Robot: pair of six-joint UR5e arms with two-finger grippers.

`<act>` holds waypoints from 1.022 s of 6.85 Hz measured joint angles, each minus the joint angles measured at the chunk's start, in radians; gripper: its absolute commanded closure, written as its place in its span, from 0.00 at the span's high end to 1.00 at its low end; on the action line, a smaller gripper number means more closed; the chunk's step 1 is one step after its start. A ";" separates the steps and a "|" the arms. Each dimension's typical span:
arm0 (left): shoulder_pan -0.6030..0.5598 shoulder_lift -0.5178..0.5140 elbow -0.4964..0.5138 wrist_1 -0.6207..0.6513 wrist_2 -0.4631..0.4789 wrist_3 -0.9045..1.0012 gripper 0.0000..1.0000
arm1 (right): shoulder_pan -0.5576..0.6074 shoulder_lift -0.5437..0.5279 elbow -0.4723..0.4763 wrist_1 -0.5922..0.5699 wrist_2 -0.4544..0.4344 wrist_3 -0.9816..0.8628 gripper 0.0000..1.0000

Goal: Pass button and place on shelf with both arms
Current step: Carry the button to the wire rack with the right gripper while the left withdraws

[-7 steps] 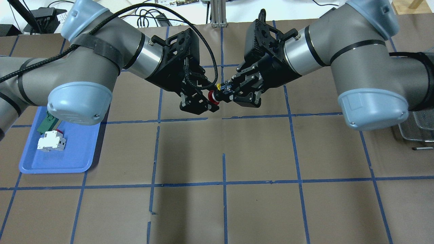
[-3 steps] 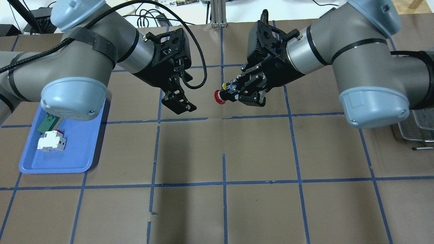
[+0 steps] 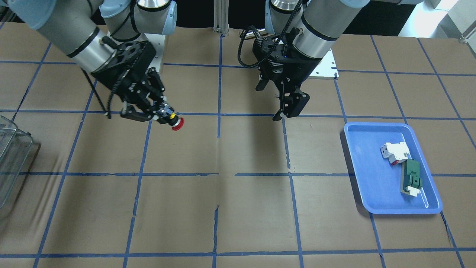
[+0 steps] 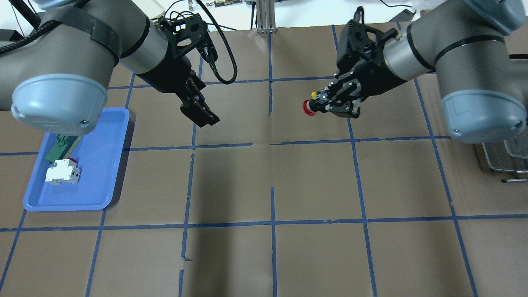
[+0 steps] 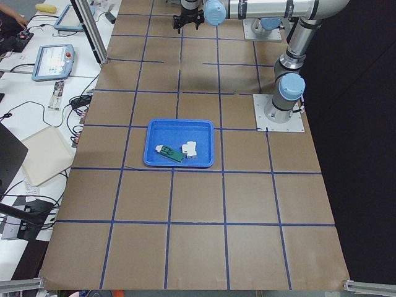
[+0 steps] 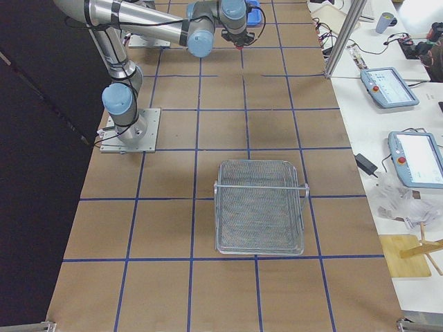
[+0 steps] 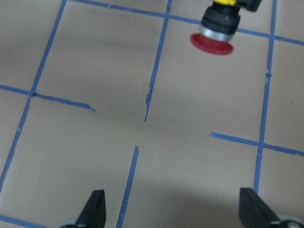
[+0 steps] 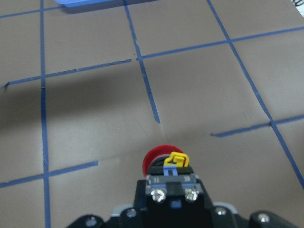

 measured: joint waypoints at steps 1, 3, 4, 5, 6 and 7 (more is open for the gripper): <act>0.000 0.016 0.010 -0.042 0.054 -0.158 1.00 | -0.087 0.000 -0.001 0.008 -0.065 -0.007 0.02; 0.002 0.032 0.028 -0.100 0.112 -0.435 1.00 | -0.167 0.001 -0.008 -0.002 -0.248 -0.029 0.02; 0.005 0.023 0.051 -0.131 0.130 -0.519 1.00 | -0.209 0.010 -0.021 -0.008 -0.336 -0.078 0.02; 0.005 0.007 0.088 -0.174 0.138 -0.616 1.00 | -0.273 0.033 -0.047 -0.009 -0.398 -0.164 0.02; 0.006 -0.004 0.120 -0.207 0.139 -0.735 1.00 | -0.346 0.063 -0.097 -0.006 -0.431 -0.281 0.02; 0.007 -0.005 0.131 -0.217 0.137 -0.818 1.00 | -0.421 0.102 -0.153 -0.002 -0.461 -0.394 0.04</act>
